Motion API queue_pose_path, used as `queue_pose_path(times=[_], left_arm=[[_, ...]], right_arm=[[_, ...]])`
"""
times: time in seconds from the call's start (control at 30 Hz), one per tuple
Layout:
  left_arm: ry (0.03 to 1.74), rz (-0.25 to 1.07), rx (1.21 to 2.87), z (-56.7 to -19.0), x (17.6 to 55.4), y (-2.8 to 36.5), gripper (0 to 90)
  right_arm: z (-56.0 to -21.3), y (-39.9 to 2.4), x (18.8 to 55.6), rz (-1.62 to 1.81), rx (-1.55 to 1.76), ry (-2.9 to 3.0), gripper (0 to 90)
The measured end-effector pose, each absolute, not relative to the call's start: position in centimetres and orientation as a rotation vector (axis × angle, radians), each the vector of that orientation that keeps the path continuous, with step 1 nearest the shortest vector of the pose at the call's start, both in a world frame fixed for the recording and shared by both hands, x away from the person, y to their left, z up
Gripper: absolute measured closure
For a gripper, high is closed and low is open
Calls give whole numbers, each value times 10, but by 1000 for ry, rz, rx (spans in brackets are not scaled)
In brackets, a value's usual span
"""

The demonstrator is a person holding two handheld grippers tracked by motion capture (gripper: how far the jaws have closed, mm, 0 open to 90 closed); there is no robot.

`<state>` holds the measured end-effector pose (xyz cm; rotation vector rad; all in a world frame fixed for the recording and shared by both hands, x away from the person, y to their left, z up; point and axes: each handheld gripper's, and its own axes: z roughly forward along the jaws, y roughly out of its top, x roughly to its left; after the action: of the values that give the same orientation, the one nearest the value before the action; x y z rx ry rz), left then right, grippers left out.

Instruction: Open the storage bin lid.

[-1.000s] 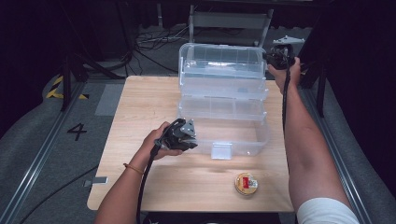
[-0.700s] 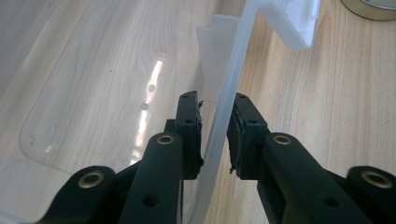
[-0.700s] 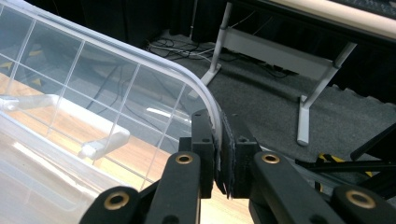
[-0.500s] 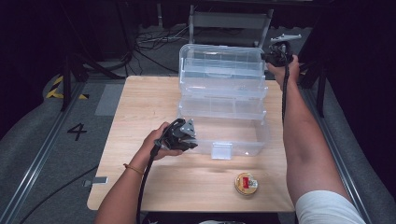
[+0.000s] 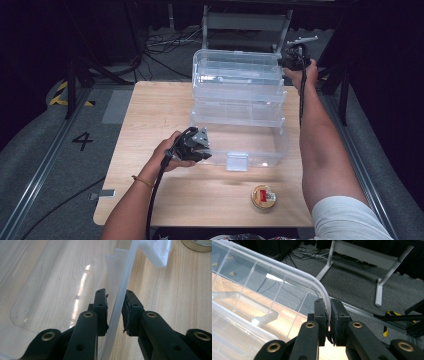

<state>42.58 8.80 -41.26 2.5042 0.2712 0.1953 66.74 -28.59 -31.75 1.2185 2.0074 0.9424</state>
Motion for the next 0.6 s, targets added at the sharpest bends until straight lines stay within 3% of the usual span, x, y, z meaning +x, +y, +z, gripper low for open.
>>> queue_pose_path(times=[0.6], left_arm=[[255,198,2504,-413,427,88,770]], right_arm=[[-324,-293,663,884,1217,2075,855]])
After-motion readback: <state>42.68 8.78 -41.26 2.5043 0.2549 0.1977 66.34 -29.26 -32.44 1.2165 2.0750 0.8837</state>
